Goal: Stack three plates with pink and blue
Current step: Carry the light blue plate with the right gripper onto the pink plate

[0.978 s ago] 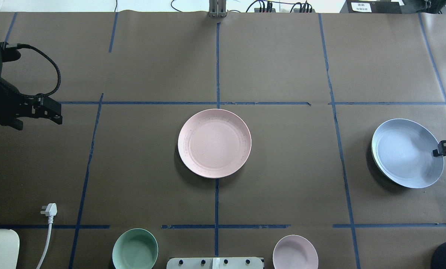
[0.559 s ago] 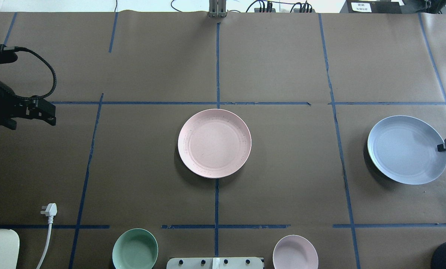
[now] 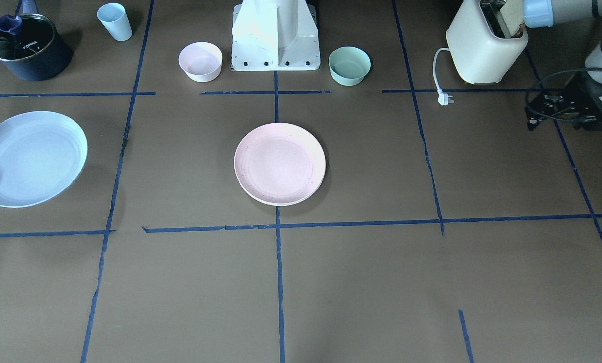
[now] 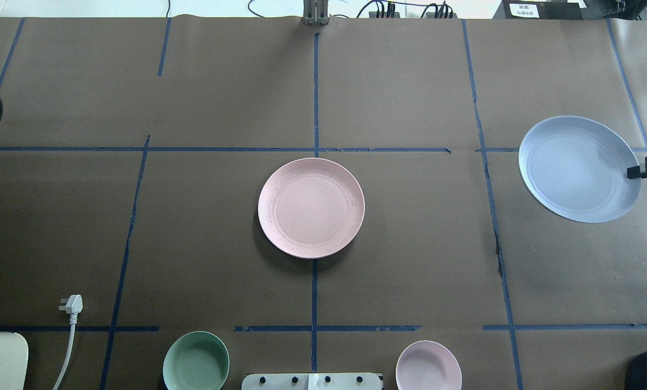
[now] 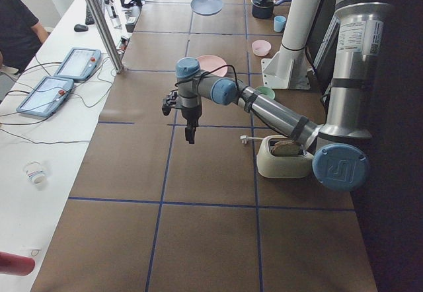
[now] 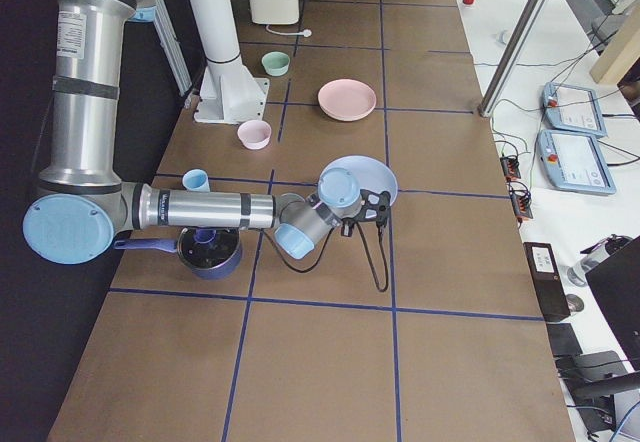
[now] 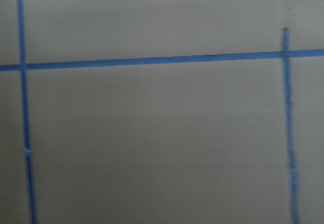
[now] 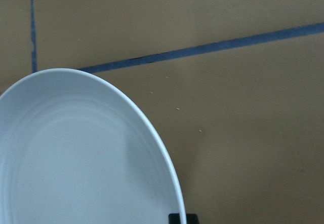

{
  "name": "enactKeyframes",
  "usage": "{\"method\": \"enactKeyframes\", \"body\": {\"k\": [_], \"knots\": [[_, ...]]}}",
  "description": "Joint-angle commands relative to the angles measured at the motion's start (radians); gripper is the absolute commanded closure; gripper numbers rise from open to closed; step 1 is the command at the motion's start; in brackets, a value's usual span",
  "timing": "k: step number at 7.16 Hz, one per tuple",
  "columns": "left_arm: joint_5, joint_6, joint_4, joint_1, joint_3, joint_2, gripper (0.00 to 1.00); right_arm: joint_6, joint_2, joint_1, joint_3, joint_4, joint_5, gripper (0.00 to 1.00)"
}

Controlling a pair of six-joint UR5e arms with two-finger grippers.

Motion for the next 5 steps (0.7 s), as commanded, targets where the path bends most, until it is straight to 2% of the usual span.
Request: {"method": "enactKeyframes", "body": {"k": [1, 2, 3, 5], "knots": [[-0.009, 0.253, 0.003, -0.163, 0.104, 0.002, 0.0, 0.206, 0.114, -0.099, 0.064, 0.0, -0.011, 1.0], [-0.082, 0.321, 0.005, -0.223, 0.151, 0.002, 0.0, 0.309, 0.17, -0.179, 0.088, -0.002, -0.05, 1.0], [-0.137, 0.391, 0.003, -0.256, 0.194, 0.002, 0.0, 0.401, 0.218, -0.295, 0.114, -0.006, -0.147, 1.0], [-0.141, 0.398, 0.002, -0.259, 0.205, 0.002, 0.0, 0.48, 0.258, -0.511, 0.133, -0.008, -0.379, 1.0]]}}
